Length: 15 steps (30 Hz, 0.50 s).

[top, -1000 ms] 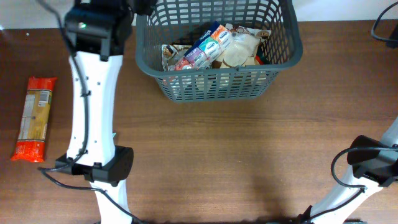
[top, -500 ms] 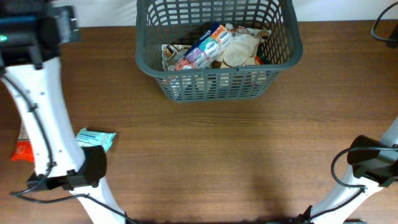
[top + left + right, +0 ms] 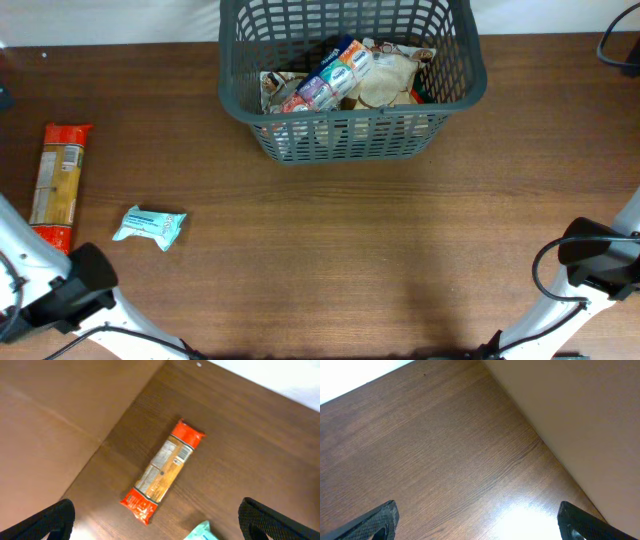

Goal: Pack container

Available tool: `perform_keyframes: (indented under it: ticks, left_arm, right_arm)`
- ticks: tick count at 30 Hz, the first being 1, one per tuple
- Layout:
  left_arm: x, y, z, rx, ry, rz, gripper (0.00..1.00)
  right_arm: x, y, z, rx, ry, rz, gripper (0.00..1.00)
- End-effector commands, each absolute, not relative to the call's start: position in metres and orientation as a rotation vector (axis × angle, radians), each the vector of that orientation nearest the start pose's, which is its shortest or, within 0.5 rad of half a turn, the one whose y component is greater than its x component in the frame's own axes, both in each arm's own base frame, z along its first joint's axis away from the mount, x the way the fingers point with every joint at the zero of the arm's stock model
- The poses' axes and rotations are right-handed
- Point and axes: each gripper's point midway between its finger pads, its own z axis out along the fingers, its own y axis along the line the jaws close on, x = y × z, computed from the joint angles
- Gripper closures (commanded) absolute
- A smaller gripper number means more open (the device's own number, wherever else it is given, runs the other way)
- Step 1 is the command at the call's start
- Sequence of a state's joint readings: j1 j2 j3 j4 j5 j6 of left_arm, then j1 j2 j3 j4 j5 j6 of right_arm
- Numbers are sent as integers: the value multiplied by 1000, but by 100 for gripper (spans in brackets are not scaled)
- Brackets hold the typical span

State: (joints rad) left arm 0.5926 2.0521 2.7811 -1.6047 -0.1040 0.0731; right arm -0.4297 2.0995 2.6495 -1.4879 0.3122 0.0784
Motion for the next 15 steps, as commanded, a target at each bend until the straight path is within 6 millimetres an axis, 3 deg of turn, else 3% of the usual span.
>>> perform_keyframes:
  ticks: [1,4,10,15]
  left_arm:
    - [376,261,336,-422,2509,300,1]
    - [387,267,308,-245,2589,279,1]
    - [407,283,271,-122,2642,286,1]
    - [425,307,236,-109,2656,302,1]
  right_arm:
    - [404,-245,335,773,2386,-536,1]
    - [404,-245,335,773,2386,-536,1]
    - [404,-245,335,772,2386,-535,1]
    - [404,-245,335,773,2386,-536,1]
